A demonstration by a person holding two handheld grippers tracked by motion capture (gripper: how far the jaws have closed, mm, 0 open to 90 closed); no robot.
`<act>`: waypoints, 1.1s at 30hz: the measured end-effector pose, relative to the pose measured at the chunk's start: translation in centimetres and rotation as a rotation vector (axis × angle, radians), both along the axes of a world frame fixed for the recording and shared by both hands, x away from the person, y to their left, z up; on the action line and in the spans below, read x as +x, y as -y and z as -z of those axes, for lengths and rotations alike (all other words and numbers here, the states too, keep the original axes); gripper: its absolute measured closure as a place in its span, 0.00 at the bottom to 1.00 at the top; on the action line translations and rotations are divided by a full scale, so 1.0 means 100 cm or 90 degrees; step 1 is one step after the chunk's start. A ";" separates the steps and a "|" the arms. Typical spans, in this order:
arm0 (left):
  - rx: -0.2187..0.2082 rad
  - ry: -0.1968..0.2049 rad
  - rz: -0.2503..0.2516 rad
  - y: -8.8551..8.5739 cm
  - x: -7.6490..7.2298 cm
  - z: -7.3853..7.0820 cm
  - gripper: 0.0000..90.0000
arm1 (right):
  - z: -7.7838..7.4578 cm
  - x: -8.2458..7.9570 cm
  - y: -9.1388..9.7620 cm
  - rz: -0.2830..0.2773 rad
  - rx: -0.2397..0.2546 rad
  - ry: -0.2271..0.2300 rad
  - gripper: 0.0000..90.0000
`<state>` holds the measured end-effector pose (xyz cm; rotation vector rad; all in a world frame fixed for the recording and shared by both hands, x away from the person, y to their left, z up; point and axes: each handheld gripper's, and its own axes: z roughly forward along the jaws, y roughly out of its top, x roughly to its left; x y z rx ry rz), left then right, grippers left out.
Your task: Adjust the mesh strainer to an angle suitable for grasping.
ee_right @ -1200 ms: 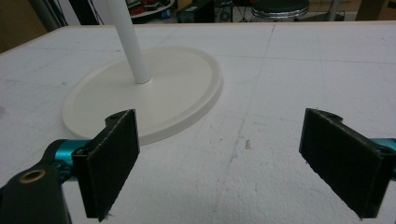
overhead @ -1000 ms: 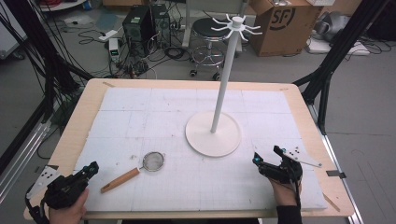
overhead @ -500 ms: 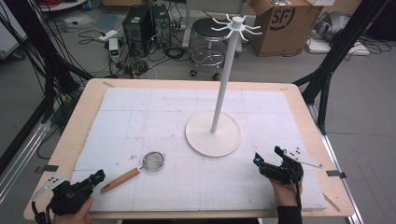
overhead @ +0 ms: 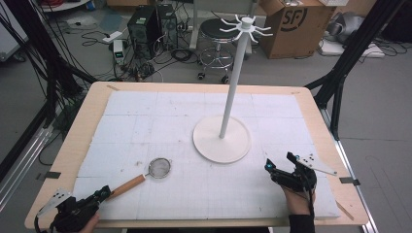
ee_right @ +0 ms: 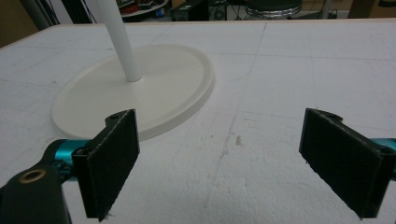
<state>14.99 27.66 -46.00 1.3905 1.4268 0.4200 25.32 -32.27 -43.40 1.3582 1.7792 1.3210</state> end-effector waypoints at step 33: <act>-0.033 -0.075 0.014 0.002 0.013 0.017 1.00 | 0.000 0.000 -0.001 -0.002 -0.005 -0.001 0.13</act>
